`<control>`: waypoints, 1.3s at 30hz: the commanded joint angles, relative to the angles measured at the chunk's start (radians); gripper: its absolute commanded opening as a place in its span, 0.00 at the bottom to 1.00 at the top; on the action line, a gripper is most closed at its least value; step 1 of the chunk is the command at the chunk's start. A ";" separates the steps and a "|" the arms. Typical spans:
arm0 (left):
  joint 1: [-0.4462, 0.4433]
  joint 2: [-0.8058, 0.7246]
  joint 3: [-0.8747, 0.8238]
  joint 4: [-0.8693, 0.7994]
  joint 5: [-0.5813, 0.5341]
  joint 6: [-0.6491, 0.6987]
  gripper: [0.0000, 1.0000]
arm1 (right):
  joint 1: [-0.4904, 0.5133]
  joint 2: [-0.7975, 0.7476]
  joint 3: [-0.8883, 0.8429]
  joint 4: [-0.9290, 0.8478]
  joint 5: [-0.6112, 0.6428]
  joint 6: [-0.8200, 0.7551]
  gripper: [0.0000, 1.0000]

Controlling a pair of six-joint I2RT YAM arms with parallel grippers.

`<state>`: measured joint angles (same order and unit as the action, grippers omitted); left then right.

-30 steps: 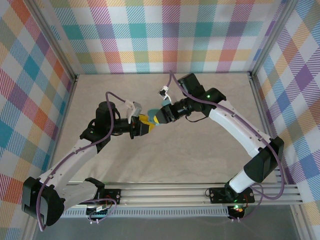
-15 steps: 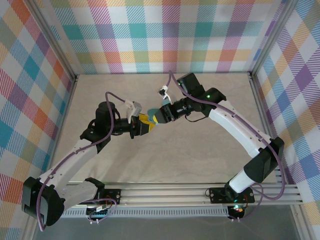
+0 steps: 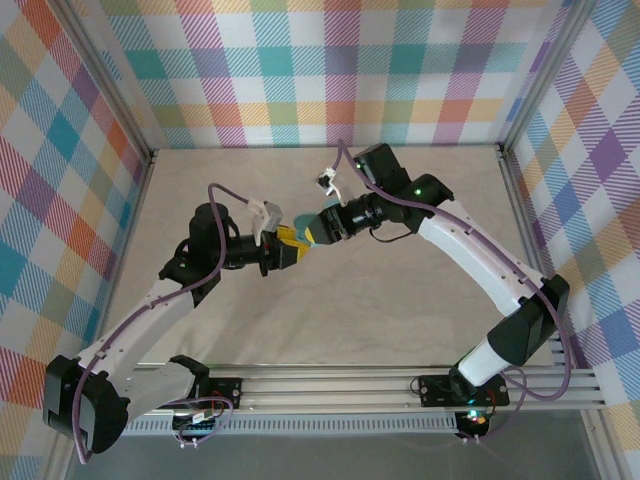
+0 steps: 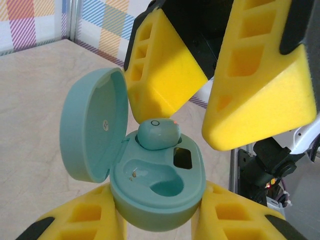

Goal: Insert the wireless bluetooth earbuds into the charging case

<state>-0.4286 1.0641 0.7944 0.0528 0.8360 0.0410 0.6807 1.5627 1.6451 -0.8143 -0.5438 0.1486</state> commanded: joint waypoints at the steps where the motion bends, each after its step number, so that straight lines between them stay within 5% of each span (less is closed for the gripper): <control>1: 0.000 -0.045 0.001 0.053 0.076 0.010 0.00 | -0.008 0.007 0.030 0.015 0.068 0.003 0.48; 16: 0.001 -0.050 -0.001 0.045 0.064 0.015 0.00 | -0.008 -0.067 0.012 0.063 0.132 0.039 0.49; 30: 0.001 -0.127 -0.047 0.036 -0.055 0.020 0.00 | -0.012 -0.179 -0.115 0.170 0.229 0.157 0.47; 39: 0.001 -0.205 -0.051 -0.041 -0.109 0.045 0.00 | -0.157 -0.114 -0.310 0.248 0.269 0.373 0.46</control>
<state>-0.4290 0.8917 0.7422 0.0406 0.7494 0.0608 0.5507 1.4025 1.3579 -0.6178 -0.2947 0.4385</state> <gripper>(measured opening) 0.298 0.461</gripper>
